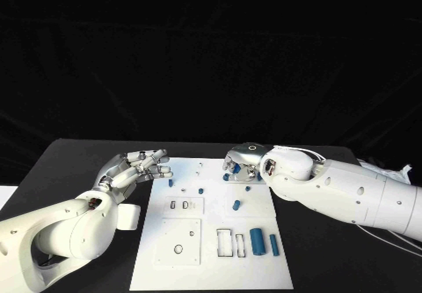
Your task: Assemble the parts on the task board
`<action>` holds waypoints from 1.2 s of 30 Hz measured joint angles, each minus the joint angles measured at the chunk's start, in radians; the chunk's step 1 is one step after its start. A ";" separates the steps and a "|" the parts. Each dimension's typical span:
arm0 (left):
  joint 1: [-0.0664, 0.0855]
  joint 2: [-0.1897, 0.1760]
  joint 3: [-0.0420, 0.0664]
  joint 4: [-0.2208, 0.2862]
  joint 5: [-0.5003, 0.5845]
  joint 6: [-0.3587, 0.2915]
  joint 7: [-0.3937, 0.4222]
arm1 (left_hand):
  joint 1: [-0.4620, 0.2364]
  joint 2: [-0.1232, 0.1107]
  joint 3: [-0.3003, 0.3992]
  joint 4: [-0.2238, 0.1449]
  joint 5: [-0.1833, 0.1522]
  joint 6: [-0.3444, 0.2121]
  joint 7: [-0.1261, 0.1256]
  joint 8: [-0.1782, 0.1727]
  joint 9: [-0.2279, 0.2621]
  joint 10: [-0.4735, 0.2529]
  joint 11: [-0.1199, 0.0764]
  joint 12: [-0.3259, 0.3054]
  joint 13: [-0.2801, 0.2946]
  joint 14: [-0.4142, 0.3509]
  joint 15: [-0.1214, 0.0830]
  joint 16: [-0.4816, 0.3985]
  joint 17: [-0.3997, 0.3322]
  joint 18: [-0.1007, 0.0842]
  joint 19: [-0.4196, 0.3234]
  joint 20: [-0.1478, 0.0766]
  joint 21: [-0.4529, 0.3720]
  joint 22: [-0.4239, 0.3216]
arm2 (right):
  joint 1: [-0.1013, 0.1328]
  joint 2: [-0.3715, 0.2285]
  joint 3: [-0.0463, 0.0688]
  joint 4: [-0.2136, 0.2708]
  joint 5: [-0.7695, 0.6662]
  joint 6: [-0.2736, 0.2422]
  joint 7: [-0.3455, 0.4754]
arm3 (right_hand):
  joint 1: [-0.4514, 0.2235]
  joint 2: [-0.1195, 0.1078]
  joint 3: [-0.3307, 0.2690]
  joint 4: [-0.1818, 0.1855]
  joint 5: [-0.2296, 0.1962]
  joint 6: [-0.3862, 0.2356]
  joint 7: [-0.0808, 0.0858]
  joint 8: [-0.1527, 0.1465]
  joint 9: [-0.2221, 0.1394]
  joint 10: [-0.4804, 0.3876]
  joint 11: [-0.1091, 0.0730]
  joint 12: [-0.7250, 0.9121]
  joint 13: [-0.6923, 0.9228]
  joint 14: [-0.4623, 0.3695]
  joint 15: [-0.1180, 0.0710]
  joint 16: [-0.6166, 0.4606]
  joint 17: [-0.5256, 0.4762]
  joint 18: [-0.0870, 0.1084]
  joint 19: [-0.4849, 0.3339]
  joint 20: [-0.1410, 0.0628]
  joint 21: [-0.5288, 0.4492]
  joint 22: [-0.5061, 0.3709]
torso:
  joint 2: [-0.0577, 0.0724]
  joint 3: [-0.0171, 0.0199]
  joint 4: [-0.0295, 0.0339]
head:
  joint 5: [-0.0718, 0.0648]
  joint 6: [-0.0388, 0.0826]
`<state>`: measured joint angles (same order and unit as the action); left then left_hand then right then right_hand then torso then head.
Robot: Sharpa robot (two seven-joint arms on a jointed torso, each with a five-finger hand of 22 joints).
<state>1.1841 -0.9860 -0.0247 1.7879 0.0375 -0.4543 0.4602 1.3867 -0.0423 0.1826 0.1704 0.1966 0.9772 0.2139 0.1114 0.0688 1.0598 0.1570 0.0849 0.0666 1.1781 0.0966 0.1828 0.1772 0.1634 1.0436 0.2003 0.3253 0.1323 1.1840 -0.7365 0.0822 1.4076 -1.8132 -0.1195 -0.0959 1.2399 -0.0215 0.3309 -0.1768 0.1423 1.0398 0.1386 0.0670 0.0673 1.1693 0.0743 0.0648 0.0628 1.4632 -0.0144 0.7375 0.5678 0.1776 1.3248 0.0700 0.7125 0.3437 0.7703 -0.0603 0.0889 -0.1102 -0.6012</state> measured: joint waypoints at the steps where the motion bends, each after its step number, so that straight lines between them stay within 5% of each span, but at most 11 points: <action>1: 0.000 0.000 0.000 0.000 0.001 0.000 0.000 | 0.000 0.000 0.000 0.000 0.000 0.000 0.000 0.000 0.000 0.000 0.000 0.000 0.000 0.000 0.000 0.000 0.000 0.000 0.000 0.000 0.000 0.000 | 0.000 0.001 0.000 -0.001 -0.001 0.002 0.000 | 0.000 0.000 0.005 0.000 -0.003 0.000 0.000 0.000 0.000 0.000 0.000 0.000 0.000 0.000 0.000 0.007 0.004 0.000 0.000 0.000 0.004 0.003 | 0.001 -0.0005 0.0005 | -0.001 0.000; 19: 0.001 -0.003 0.000 0.002 0.009 0.008 -0.009 | 0.000 0.000 0.002 -0.002 0.000 0.000 0.000 0.000 0.000 0.000 0.000 -0.004 0.000 0.000 0.000 -0.005 0.001 0.000 0.000 0.000 0.000 0.000 | 0.000 0.014 0.000 -0.015 -0.012 0.027 0.007 | 0.004 -0.004 0.053 0.035 -0.013 0.013 -0.012 0.000 0.002 0.006 -0.006 0.000 0.000 0.000 0.000 0.078 0.072 0.000 -0.007 0.000 0.101 0.105 | 0.017 -0.0038 0.0069 | -0.003 0.005; 24: 0.001 -0.004 0.000 0.002 0.010 0.010 -0.012 | 0.000 0.000 0.002 -0.002 0.000 0.000 0.000 -0.004 0.000 0.000 0.000 -0.004 0.000 0.000 0.000 -0.005 0.002 0.000 0.000 0.000 0.000 0.000 | 0.001 0.017 0.002 -0.015 -0.012 0.028 0.010 | 0.004 -0.004 0.077 0.047 -0.013 0.043 -0.014 0.006 0.008 0.031 -0.009 0.000 0.002 0.004 -0.004 0.161 0.157 -0.002 0.004 0.004 0.184 0.207 | 0.021 -0.0048 0.0071 | -0.002 0.007; 30: 0.002 -0.005 0.000 0.002 0.011 0.013 -0.015 | 0.000 0.000 0.002 -0.002 0.000 0.000 0.000 -0.004 0.000 0.000 0.000 -0.004 0.000 0.000 0.000 -0.005 0.002 0.000 0.000 0.000 0.000 0.000 | 0.002 0.018 0.002 -0.014 -0.012 0.021 0.014 | 0.020 0.001 0.110 0.058 -0.031 0.078 -0.022 0.017 0.011 0.074 -0.019 0.000 0.004 0.005 -0.013 0.266 0.263 -0.030 0.033 -0.004 0.300 0.351 | 0.024 -0.0057 0.0081 | -0.003 0.006; 36: 0.002 -0.005 0.001 0.000 0.013 0.016 -0.019 | 0.000 0.000 0.002 -0.002 0.000 0.000 0.000 -0.004 0.000 0.000 0.000 -0.004 0.000 0.000 0.000 -0.005 0.003 0.000 0.000 0.000 0.000 0.000 | 0.000 0.017 0.000 -0.004 -0.017 -0.033 0.012 | 0.030 0.000 0.135 0.073 -0.039 0.092 -0.023 0.017 0.019 0.088 -0.020 0.000 0.004 0.005 -0.013 0.303 0.295 -0.031 0.033 -0.004 0.342 0.398 | 0.027 -0.0063 0.0101 | -0.004 0.011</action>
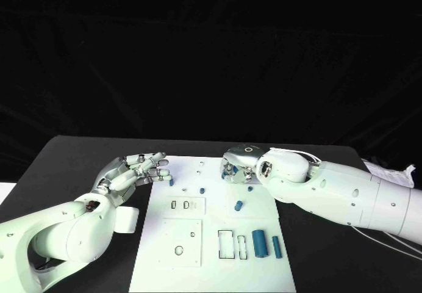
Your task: Assemble the parts on the task board
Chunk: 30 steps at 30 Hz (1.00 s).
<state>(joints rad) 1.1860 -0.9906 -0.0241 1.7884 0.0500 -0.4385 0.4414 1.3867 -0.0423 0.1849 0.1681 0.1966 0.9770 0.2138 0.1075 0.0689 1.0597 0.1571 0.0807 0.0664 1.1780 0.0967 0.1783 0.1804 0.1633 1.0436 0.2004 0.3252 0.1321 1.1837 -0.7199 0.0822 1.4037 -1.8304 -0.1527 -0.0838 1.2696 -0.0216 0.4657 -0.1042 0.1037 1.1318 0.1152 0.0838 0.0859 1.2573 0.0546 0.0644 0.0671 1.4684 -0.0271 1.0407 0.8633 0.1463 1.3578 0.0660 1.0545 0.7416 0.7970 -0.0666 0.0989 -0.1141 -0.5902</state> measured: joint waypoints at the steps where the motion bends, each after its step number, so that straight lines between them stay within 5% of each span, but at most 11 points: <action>1: 0.000 0.000 0.000 0.000 0.000 0.000 0.000 | 0.000 0.000 0.000 0.000 0.000 0.000 0.000 0.000 0.000 0.000 0.000 0.000 0.000 0.000 0.000 0.000 0.000 0.000 0.000 0.000 0.000 0.000 | 0.000 0.000 0.000 0.003 -0.001 -0.012 -0.001 | 0.001 -0.001 0.001 0.001 0.000 0.000 0.000 0.000 0.004 0.000 0.000 -0.001 0.000 0.000 0.000 0.000 0.001 0.000 0.000 0.000 0.001 0.001 | 0.000 0.0000 0.0005 | 0.000 0.002; 9: 0.000 0.001 0.000 -0.001 0.001 0.003 -0.003 | 0.000 0.000 -0.003 -0.003 0.000 0.000 0.000 0.000 0.000 0.000 0.000 0.000 0.000 0.000 0.000 0.000 0.001 0.000 0.000 0.000 0.000 0.000 | 0.001 0.017 0.001 0.006 -0.004 -0.115 -0.014 | 0.005 0.000 0.015 0.001 -0.004 0.004 0.004 -0.004 0.005 0.000 0.000 -0.004 0.000 0.000 0.000 0.009 0.007 0.000 -0.001 0.001 0.016 0.016 | 0.003 -0.0016 0.0012 | 0.009 0.016; 16: 0.000 0.011 0.000 -0.001 0.001 0.006 -0.005 | 0.000 0.000 -0.003 -0.003 0.000 0.000 0.000 0.000 0.000 0.000 0.000 -0.004 0.000 0.000 0.000 -0.005 0.001 0.000 0.000 0.000 0.000 0.000 | 0.001 0.059 0.001 -0.030 -0.003 -0.167 -0.029 | 0.010 -0.005 0.030 0.008 0.009 -0.002 0.009 -0.007 0.010 -0.004 0.004 -0.007 -0.002 0.000 0.000 0.018 0.009 0.000 -0.006 0.006 0.022 0.022 | 0.005 -0.0032 0.0031 | 0.011 0.018; 30: 0.000 0.016 0.000 -0.002 0.002 0.012 -0.007 | 0.004 -0.004 0.000 -0.006 0.000 0.000 0.000 -0.004 0.000 0.000 0.000 -0.004 0.000 0.000 0.000 -0.005 0.003 0.000 0.000 0.000 0.000 0.000 | 0.001 0.135 0.000 -0.101 -0.002 -0.213 -0.050 | 0.015 -0.009 0.037 0.014 0.013 -0.004 0.010 -0.013 0.007 -0.009 0.009 -0.007 -0.003 0.000 0.000 0.023 0.014 0.000 -0.010 0.010 0.033 0.028 | 0.010 -0.0029 0.0065 | 0.019 0.029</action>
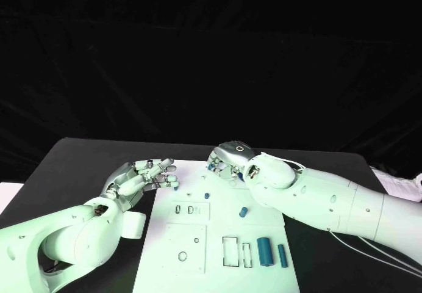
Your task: Assemble the parts on the task board
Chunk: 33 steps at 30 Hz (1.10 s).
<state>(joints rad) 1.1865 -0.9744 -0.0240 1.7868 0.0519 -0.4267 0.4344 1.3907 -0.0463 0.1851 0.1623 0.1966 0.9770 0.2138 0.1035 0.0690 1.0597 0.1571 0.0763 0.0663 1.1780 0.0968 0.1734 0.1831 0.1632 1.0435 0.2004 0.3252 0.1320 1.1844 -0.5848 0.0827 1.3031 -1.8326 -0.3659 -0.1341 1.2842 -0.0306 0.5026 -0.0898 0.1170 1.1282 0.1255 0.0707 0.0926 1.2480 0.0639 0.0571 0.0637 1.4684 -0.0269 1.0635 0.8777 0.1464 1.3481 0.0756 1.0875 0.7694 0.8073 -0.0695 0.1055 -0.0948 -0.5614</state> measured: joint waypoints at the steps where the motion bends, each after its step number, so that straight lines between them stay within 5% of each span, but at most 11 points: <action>1: 0.000 0.000 0.000 0.000 0.000 0.000 0.000 | 0.000 0.000 0.000 0.000 0.000 0.000 0.000 0.000 0.000 0.000 0.000 0.000 0.000 0.000 0.000 0.000 0.000 0.000 0.000 0.000 0.000 0.000 | 0.000 0.004 0.000 -0.004 0.000 -0.001 -0.001 | 0.000 0.000 0.000 0.000 0.000 -0.001 0.001 0.000 0.000 0.000 0.000 0.000 -0.001 0.000 0.000 0.000 0.000 0.000 0.000 0.000 0.000 0.001 | 0.000 0.0000 0.0001 | 0.001 0.000; 33: 0.002 0.008 0.000 0.005 0.001 0.001 -0.001 | 0.000 0.000 0.000 0.000 0.000 0.000 0.000 0.000 0.000 0.000 0.000 0.000 0.000 0.000 0.000 0.000 0.001 0.000 0.000 0.000 0.000 0.000 | 0.002 0.068 0.001 -0.070 -0.009 0.015 -0.035 | -0.009 -0.011 0.004 0.008 -0.001 -0.006 0.006 -0.010 0.002 -0.004 0.004 0.000 0.001 0.000 0.000 0.004 0.000 0.000 -0.011 0.003 0.005 0.003 | 0.007 -0.0029 0.0041 | 0.012 -0.004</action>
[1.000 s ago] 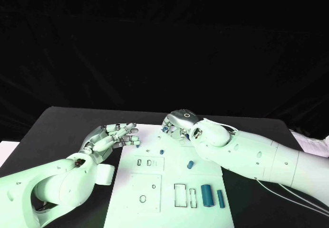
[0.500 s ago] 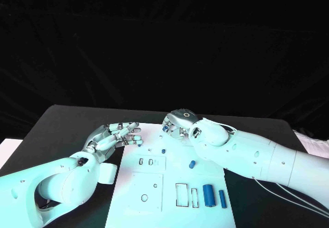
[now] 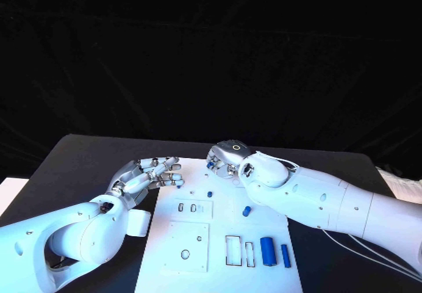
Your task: Assemble the parts on the task board
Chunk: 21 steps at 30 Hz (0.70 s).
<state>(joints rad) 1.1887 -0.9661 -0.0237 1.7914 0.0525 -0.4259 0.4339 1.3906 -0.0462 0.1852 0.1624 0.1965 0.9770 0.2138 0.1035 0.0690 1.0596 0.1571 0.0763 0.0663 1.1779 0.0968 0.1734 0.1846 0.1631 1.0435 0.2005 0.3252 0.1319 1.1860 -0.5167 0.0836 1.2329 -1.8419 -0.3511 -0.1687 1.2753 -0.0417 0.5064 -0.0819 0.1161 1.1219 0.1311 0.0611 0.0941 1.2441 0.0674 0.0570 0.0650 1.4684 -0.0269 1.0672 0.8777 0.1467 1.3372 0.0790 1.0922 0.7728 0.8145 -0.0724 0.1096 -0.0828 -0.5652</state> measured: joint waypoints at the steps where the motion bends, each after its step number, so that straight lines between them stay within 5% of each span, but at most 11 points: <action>1: 0.000 0.000 0.000 0.000 0.000 0.000 0.000 | 0.000 0.000 0.000 0.000 0.000 0.000 0.000 0.000 0.000 0.000 0.000 0.000 0.000 0.000 0.000 0.000 0.000 0.000 0.000 0.000 0.000 0.000 | 0.000 0.001 0.000 0.000 -0.001 0.003 -0.002 | 0.000 0.000 -0.001 0.001 0.000 0.000 0.000 0.000 0.000 -0.002 -0.002 0.000 0.000 0.000 0.000 0.000 0.000 0.000 0.000 0.000 0.000 0.000 | 0.000 0.0000 0.0000 | 0.000 0.000; 9: 0.000 0.000 0.000 0.000 0.000 0.000 0.000 | 0.000 0.000 0.000 0.000 0.000 0.000 0.000 0.000 0.000 0.000 0.000 0.000 0.000 0.000 0.000 0.000 0.000 0.000 0.000 0.000 0.000 0.000 | 0.001 0.003 0.001 0.001 -0.007 0.016 -0.012 | -0.002 -0.010 0.003 0.005 -0.006 -0.008 0.005 -0.001 -0.001 -0.015 0.001 0.000 0.001 0.000 0.000 0.000 -0.005 0.000 -0.008 0.000 0.000 -0.003 | 0.001 0.0001 0.0005 | -0.003 -0.005; 15: 0.000 0.000 0.000 0.000 0.000 0.000 0.000 | 0.000 0.000 0.000 0.000 0.000 0.000 0.000 0.000 -0.001 0.000 0.000 0.000 0.000 0.000 0.000 0.000 0.001 0.000 0.000 0.000 0.000 0.000 | -0.001 0.001 -0.001 0.002 -0.009 0.018 -0.017 | -0.019 -0.065 -0.015 0.035 -0.061 -0.129 0.032 0.002 -0.025 -0.163 0.033 0.004 -0.004 -0.031 0.035 -0.123 -0.161 0.009 -0.103 0.024 -0.121 -0.190 | 0.001 -0.0002 0.0005 | -0.005 -0.006; 21: 0.000 0.004 0.000 -0.002 0.001 0.000 -0.001 | 0.000 0.000 0.003 -0.003 0.000 0.000 0.000 -0.004 -0.001 0.000 0.000 -0.004 0.000 0.000 0.000 0.000 0.001 0.000 0.000 0.000 0.000 0.000 | -0.003 -0.021 -0.001 0.040 -0.009 0.003 -0.025 | -0.012 -0.072 -0.036 0.043 -0.050 -0.159 0.046 0.002 -0.026 -0.219 0.048 0.004 -0.003 -0.036 0.040 -0.159 -0.208 0.016 -0.120 0.034 -0.155 -0.238 | 0.002 0.0012 0.0007 | -0.004 -0.004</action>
<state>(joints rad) 1.1890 -0.9623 -0.0237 1.7896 0.0531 -0.4259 0.4325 1.3906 -0.0462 0.1879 0.1596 0.1965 0.9770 0.2138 0.0998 0.0682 1.0596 0.1571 0.0719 0.0663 1.1779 0.0968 0.1735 0.1855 0.1633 1.0435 0.2004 0.3252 0.1319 1.1833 -0.5376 0.0825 1.2728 -1.8513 -0.3485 -0.1935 1.2635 -0.1135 0.4703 -0.0386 0.0666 0.9624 0.1767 0.0632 0.0677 1.0246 0.1155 0.0609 0.0622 1.4327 0.0129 0.9081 0.6693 0.1626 1.2173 0.1127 0.9373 0.5345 0.8162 -0.0711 0.1103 -0.0866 -0.5690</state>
